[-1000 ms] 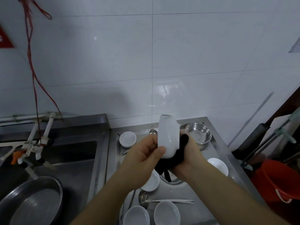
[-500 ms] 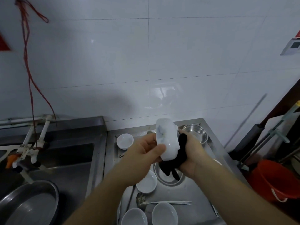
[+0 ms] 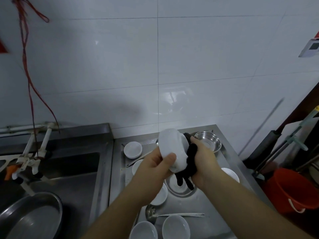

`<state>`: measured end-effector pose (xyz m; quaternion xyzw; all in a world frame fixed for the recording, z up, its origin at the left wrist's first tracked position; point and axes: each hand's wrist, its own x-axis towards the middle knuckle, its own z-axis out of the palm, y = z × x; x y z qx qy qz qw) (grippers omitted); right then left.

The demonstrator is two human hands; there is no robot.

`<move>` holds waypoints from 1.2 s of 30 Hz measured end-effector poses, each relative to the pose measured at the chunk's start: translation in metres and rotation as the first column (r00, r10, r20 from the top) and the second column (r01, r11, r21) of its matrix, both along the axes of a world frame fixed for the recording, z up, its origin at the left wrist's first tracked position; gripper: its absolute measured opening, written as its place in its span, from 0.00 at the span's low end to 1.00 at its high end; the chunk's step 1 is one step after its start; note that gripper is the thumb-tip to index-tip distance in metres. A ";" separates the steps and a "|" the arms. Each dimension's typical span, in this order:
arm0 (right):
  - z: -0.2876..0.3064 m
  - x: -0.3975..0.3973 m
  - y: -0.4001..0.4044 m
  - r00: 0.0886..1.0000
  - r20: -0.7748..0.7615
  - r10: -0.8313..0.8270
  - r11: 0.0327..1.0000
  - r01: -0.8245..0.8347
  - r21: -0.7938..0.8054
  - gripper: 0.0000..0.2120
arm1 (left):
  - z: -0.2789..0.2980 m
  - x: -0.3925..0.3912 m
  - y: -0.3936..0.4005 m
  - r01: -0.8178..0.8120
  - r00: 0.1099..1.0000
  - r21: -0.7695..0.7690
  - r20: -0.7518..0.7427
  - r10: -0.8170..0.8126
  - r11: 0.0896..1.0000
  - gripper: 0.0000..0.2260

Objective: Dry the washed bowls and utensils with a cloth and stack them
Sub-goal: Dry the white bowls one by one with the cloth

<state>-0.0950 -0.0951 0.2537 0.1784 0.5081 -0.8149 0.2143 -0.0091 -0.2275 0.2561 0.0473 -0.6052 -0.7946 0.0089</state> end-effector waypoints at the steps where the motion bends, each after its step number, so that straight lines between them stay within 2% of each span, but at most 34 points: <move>1: -0.001 0.004 -0.003 0.999 -0.029 -0.021 0.999 0.022 0.030 0.15 | -0.004 -0.001 0.001 -0.012 1.000 -0.084 -0.010 0.011 0.996 0.13; 4: 0.000 0.021 -0.013 0.976 -0.216 -0.030 0.976 0.075 0.205 0.10 | -0.011 -0.005 0.005 -0.055 0.998 -0.180 -0.006 0.055 0.982 0.12; 8: -0.001 0.041 -0.018 0.880 -0.452 0.148 0.903 0.066 0.424 0.12 | -0.010 -0.008 0.002 -0.118 0.992 -0.161 0.027 0.124 0.980 0.11; 11: -0.003 0.039 -0.016 0.862 -0.473 0.181 0.903 0.045 0.427 0.11 | -0.008 -0.006 -0.003 -0.113 0.993 -0.291 0.004 0.120 0.950 0.09; 14: 0.006 0.030 -0.016 0.886 -0.441 0.144 0.927 0.035 0.373 0.10 | -0.008 -0.003 -0.005 -0.117 0.993 -0.501 -0.051 0.106 0.857 0.07; 16: 0.012 0.019 -0.015 0.908 -0.396 0.135 0.927 0.025 0.373 0.09 | -0.010 -0.001 -0.004 -0.045 0.999 -0.609 -0.048 0.020 0.792 0.07; 18: 0.016 0.007 -0.011 0.933 -0.336 0.126 0.937 0.000 0.349 0.07 | -0.013 0.002 -0.004 0.060 0.996 -0.743 0.005 -0.084 0.667 0.09; 19: 0.019 0.002 -0.009 0.944 -0.296 0.145 0.942 -0.041 0.332 0.08 | -0.013 0.002 -0.003 0.101 0.992 -0.813 0.036 -0.123 0.574 0.10; 21: 0.017 -0.004 -0.003 0.945 -0.221 0.243 0.923 -0.154 0.353 0.20 | -0.010 0.000 -0.005 0.157 0.978 -0.914 0.091 -0.188 0.373 0.13; 24: 0.005 -0.003 0.004 0.929 -0.179 0.323 0.888 -0.232 0.397 0.29 | -0.008 -0.004 -0.008 0.177 0.956 -0.973 0.135 -0.259 0.148 0.12; 26: -0.007 0.000 0.009 0.944 -0.164 0.288 0.908 -0.214 0.361 0.25 | -0.012 -0.005 -0.010 0.152 0.953 -0.988 0.138 -0.268 0.033 0.12; 28: -0.018 0.003 0.012 0.972 -0.131 0.194 0.956 -0.157 0.249 0.18 | -0.017 -0.006 -0.010 0.080 0.957 -0.996 0.084 -0.279 -0.024 0.11; 29: -0.022 0.004 0.013 0.985 -0.097 0.141 0.975 -0.121 0.186 0.15 | -0.019 -0.006 -0.010 0.040 0.959 -0.999 0.046 -0.280 -0.027 0.11; 31: -0.029 0.008 0.016 0.995 -0.051 0.081 0.992 -0.076 0.101 0.12 | -0.025 -0.007 -0.011 -0.014 0.963 -0.999 -0.022 -0.267 0.033 0.11; 34: -0.040 0.011 0.023 0.999 -0.011 0.053 0.997 -0.052 0.065 0.13 | -0.036 -0.006 -0.010 -0.046 0.979 -0.969 -0.093 -0.183 0.243 0.12; 36: -0.046 0.012 0.028 1.000 0.001 0.015 0.999 -0.015 0.043 0.14 | -0.044 -0.007 -0.006 -0.104 0.990 -0.914 -0.132 -0.043 0.392 0.13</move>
